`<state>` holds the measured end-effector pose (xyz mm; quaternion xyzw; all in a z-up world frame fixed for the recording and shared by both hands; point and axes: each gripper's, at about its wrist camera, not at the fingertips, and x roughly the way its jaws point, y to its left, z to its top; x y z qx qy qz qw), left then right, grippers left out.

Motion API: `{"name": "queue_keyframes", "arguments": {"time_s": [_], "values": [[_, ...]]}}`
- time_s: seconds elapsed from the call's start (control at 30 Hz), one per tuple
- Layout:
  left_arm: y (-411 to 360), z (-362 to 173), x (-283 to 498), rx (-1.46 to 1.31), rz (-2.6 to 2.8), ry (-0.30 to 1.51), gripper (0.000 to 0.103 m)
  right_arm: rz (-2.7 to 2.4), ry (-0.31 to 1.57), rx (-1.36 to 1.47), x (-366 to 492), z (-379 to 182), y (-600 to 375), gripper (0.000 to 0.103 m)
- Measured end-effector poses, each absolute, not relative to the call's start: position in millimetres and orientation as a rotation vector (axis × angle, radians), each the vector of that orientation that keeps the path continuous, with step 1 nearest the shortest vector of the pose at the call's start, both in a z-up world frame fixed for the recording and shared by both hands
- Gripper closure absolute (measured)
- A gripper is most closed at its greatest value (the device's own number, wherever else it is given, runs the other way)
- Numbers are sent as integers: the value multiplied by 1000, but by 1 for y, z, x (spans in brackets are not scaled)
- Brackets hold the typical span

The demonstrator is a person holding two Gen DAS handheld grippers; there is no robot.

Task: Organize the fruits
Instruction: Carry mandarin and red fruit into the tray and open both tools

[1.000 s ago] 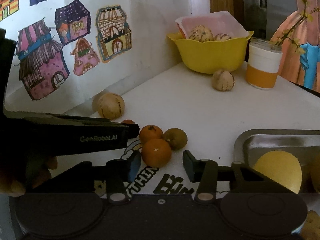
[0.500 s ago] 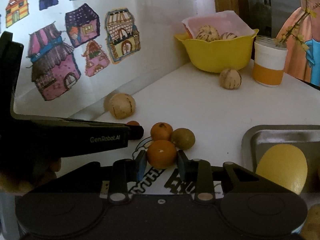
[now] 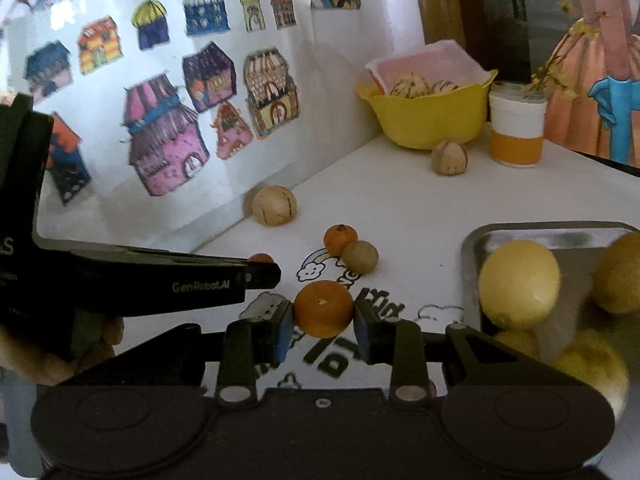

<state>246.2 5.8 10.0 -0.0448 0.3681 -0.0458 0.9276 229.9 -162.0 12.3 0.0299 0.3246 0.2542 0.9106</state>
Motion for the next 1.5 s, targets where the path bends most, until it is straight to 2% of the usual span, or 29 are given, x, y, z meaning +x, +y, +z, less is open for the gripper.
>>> {"name": "queue_keyframes", "arguments": {"time_s": [0.4,0.93,1.5], "values": [[-64,30,196,-83,-244,720,81,421,575,131,155,47,-242,69],[-149,12,178,-69,-359,743,81,192,535,76,121,13,-325,69],[-164,-9,179,-50,-327,771,80,172,588,31,135,-16,-327,69]]}}
